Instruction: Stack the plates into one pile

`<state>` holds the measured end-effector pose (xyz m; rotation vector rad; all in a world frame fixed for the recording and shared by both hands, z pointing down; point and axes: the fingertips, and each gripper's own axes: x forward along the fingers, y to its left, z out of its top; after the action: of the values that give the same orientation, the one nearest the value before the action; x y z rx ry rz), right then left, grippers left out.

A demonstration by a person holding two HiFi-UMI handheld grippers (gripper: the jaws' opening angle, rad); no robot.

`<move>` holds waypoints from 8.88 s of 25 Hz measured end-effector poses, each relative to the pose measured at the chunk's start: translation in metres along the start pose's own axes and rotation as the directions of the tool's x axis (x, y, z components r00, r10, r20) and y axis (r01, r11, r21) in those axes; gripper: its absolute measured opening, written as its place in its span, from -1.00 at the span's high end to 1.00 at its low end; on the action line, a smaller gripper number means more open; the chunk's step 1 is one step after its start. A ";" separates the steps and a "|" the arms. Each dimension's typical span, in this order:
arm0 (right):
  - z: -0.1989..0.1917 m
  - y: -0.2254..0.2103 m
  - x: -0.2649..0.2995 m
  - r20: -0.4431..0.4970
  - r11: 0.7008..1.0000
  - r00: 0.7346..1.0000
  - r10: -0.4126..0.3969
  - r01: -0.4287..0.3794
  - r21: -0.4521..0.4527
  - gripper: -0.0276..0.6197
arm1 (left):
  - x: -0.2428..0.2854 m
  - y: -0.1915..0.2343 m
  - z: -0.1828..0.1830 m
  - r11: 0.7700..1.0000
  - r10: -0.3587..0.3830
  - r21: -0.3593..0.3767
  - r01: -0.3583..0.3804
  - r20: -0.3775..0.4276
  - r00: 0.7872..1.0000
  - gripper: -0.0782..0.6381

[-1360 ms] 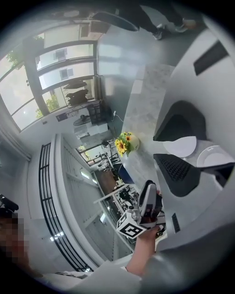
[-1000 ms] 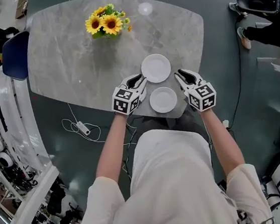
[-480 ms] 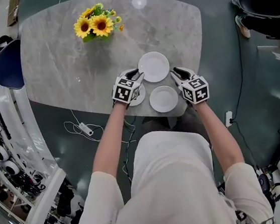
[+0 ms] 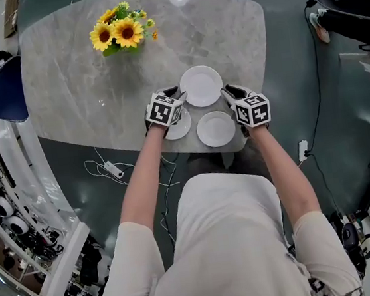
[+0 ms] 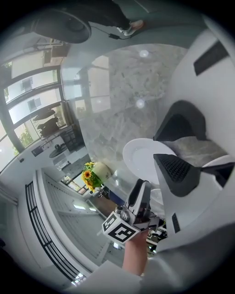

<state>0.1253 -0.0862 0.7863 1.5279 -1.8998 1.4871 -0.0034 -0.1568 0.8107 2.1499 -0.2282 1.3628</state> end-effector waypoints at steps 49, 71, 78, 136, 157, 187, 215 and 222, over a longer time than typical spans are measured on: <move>0.003 0.041 -0.039 -0.026 0.996 0.995 0.093 -0.093 0.008 0.72 | -0.055 -0.054 -0.021 0.959 0.162 -0.263 -0.108 0.192 0.968 0.61; -0.069 0.049 -0.072 -0.185 0.982 0.975 0.120 -0.144 -0.120 0.72 | -0.051 -0.125 -0.094 0.915 0.192 -0.391 -0.101 0.203 0.960 0.62; -0.094 0.045 -0.068 -0.239 0.980 0.965 0.111 -0.146 -0.136 0.72 | -0.036 -0.140 -0.121 0.898 0.179 -0.431 -0.084 0.185 0.966 0.62; -0.072 0.094 -0.027 -0.278 0.820 0.960 -0.033 -0.133 -0.556 0.40 | -0.066 -0.096 -0.164 0.827 0.326 -0.538 -0.165 0.219 0.920 0.43; -0.059 0.143 0.045 -0.373 0.816 0.928 0.014 -0.226 -0.532 0.40 | -0.088 -0.012 -0.184 0.731 0.350 -0.679 -0.065 0.291 0.891 0.43; -0.057 0.152 0.080 -0.412 0.922 0.909 0.057 -0.207 -0.328 0.73 | -0.078 0.004 -0.195 0.643 0.346 -0.765 0.014 0.308 0.886 0.60; -0.045 0.120 -0.012 -0.287 0.921 0.953 0.098 -0.196 -0.336 0.73 | -0.093 -0.075 -0.147 0.715 0.371 -0.699 -0.003 0.375 0.849 0.65; -0.060 0.093 -0.034 -0.275 0.937 0.958 0.082 -0.168 -0.306 0.73 | -0.076 -0.099 -0.136 0.744 0.332 -0.669 0.002 0.372 0.867 0.65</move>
<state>0.0390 -0.0266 0.7381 1.0293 -1.9930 1.2657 -0.1014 -0.0122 0.7494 1.8160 -0.9724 0.6441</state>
